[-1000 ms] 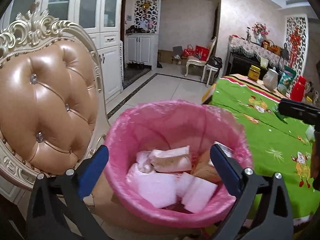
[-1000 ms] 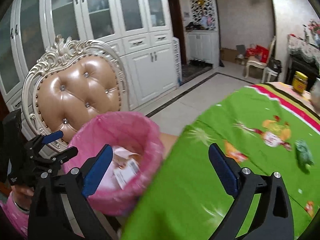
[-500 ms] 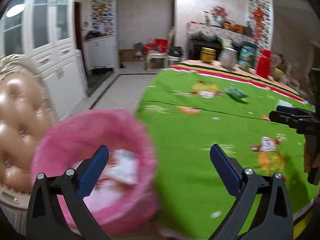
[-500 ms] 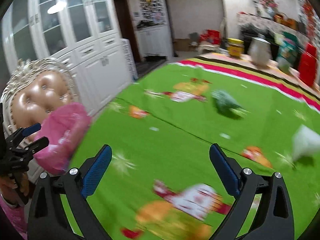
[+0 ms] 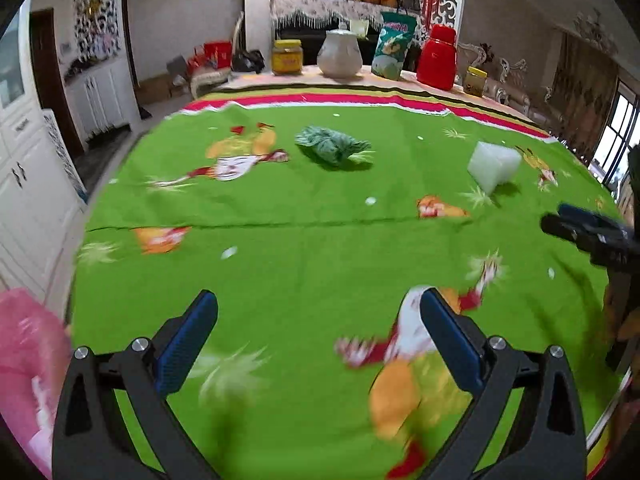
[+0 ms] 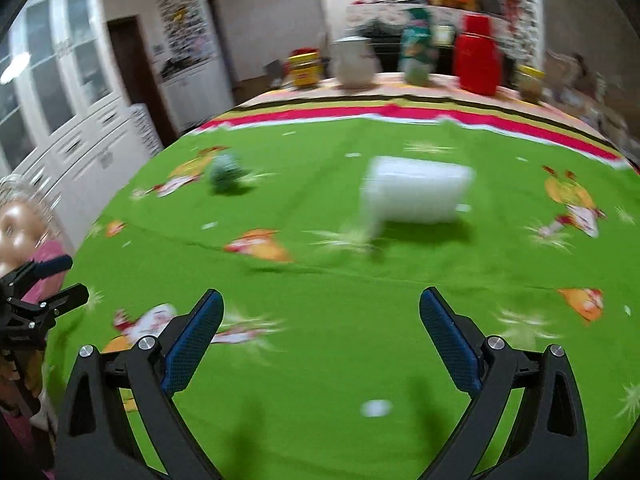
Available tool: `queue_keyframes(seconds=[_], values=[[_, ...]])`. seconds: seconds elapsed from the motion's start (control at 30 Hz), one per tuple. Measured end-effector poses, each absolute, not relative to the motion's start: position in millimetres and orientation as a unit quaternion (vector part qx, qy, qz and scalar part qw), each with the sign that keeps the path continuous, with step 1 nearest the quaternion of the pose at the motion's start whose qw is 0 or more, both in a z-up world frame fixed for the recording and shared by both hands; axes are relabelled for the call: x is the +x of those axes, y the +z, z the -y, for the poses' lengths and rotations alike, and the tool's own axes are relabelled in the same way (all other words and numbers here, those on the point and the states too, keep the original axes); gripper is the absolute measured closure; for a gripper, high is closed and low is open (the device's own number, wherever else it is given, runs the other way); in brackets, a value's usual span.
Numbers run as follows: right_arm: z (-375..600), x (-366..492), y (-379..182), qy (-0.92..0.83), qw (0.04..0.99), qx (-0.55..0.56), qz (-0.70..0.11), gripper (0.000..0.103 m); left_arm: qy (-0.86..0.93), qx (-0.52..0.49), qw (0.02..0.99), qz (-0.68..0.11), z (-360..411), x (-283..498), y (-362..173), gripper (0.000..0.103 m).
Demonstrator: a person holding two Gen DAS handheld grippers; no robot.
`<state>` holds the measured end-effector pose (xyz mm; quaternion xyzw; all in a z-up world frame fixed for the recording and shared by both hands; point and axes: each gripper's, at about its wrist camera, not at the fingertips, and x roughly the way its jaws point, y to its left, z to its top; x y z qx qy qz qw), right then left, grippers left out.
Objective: Collect trash
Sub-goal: 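Return both tools to the table and grasp the green striped cloth with the left tool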
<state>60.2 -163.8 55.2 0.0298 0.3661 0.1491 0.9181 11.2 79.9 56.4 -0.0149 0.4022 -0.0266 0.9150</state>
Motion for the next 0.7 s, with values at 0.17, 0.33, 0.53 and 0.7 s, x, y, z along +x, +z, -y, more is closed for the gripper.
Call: queue_keyframes(seconds=[0.17,0.33,0.53,0.7], values=[[185,67,47,0.120,0.924,0.039,-0.360,0.010,0.001,-0.060,0.917,-0.395,-70,77,53,0.005],[191,67,44,0.087,0.931,0.023,-0.352,0.010,0.034,-0.058,0.911,-0.406,-56,149,41,0.005],[194,73,44,0.070,0.932,0.029,-0.354,0.010,0.068,-0.062,0.896,-0.435,-52,216,23,0.006],[188,73,45,0.071,0.933,0.019,-0.353,0.010,0.085,-0.058,0.888,-0.448,-56,250,9,0.018]])
